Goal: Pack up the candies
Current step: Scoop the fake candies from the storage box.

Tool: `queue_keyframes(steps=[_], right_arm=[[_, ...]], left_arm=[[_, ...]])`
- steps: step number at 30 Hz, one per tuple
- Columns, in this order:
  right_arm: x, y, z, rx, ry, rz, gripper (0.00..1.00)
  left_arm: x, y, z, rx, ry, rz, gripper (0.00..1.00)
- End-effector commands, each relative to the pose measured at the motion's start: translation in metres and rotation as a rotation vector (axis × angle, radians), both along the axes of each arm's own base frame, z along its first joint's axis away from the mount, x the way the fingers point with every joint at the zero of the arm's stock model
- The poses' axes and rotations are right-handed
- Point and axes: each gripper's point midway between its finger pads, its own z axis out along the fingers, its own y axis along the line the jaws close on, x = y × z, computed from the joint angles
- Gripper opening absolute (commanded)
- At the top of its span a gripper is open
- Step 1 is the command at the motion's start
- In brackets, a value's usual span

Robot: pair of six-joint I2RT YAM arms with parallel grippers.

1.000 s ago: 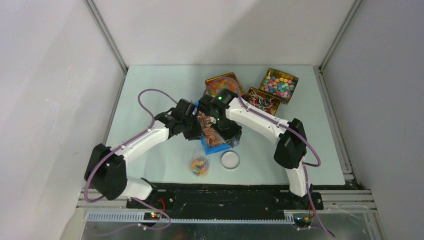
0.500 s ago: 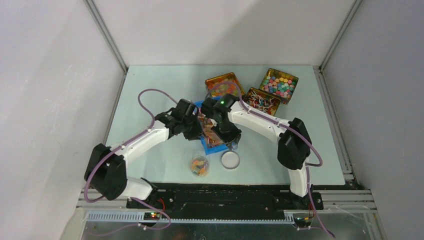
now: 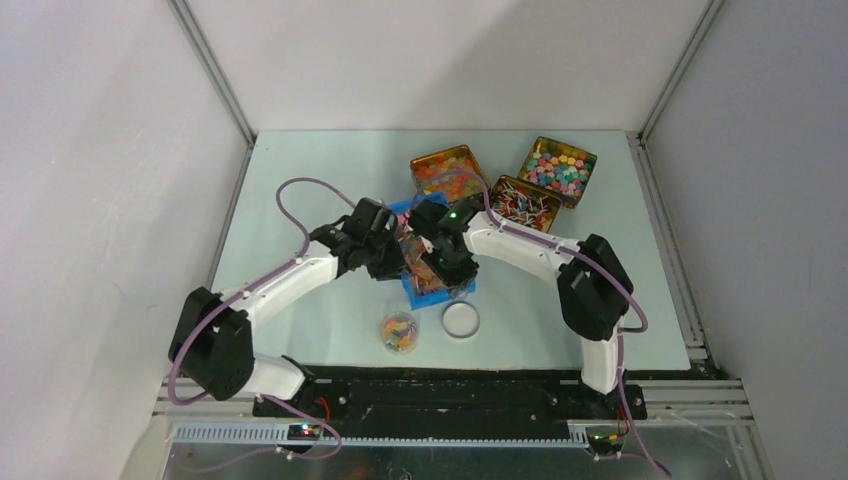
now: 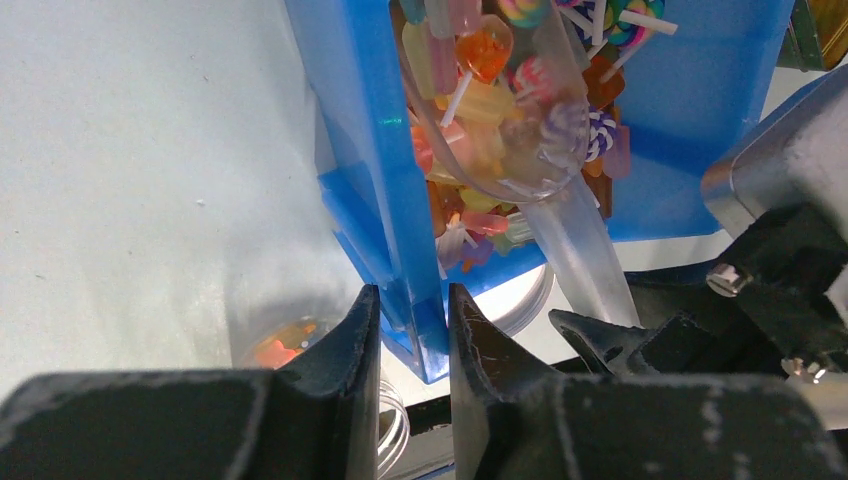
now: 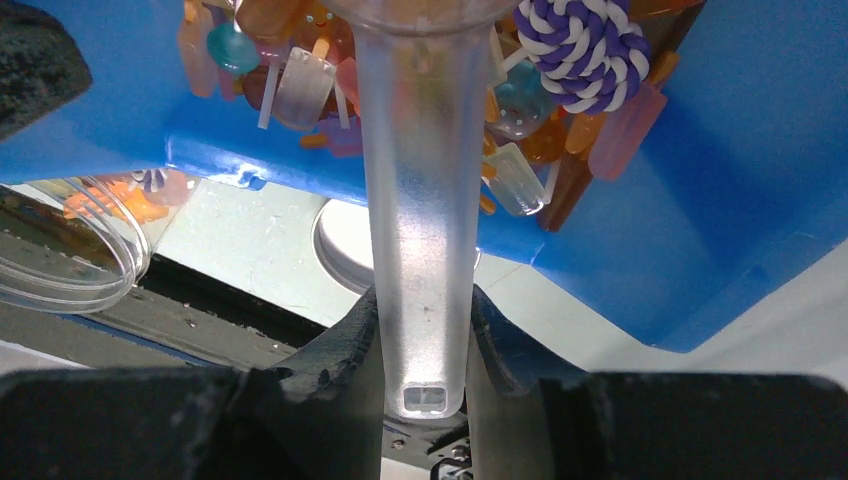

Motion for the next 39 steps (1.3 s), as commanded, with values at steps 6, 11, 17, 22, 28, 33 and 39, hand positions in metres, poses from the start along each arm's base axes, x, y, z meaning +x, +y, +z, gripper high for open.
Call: queue_keyframes(steps=[6, 11, 17, 22, 28, 33, 39], right_arm=[[0.015, 0.005, 0.01, 0.08, -0.08, -0.018, 0.0], [0.008, -0.002, 0.022, 0.094, -0.085, -0.022, 0.0], [-0.002, -0.01, 0.042, 0.126, -0.107, -0.034, 0.0], [-0.01, -0.018, 0.059, 0.152, -0.124, -0.041, 0.0], [-0.023, -0.028, 0.062, 0.15, -0.127, -0.027, 0.0], [-0.036, -0.033, 0.069, 0.145, -0.152, -0.006, 0.0], [-0.051, -0.038, 0.074, 0.128, -0.162, 0.016, 0.0]], left_arm=[[-0.009, -0.022, 0.012, -0.066, 0.008, -0.073, 0.13], [-0.007, -0.022, 0.027, -0.106, -0.031, -0.066, 0.34], [-0.004, -0.029, 0.064, -0.31, -0.137, -0.044, 0.72], [-0.008, -0.021, 0.093, -0.425, -0.22, -0.022, 0.85], [-0.019, 0.018, 0.116, -0.348, -0.366, 0.002, 0.99], [-0.033, 0.053, 0.147, -0.276, -0.541, 0.013, 1.0], [-0.054, 0.058, 0.125, -0.242, -0.427, -0.011, 1.0]])
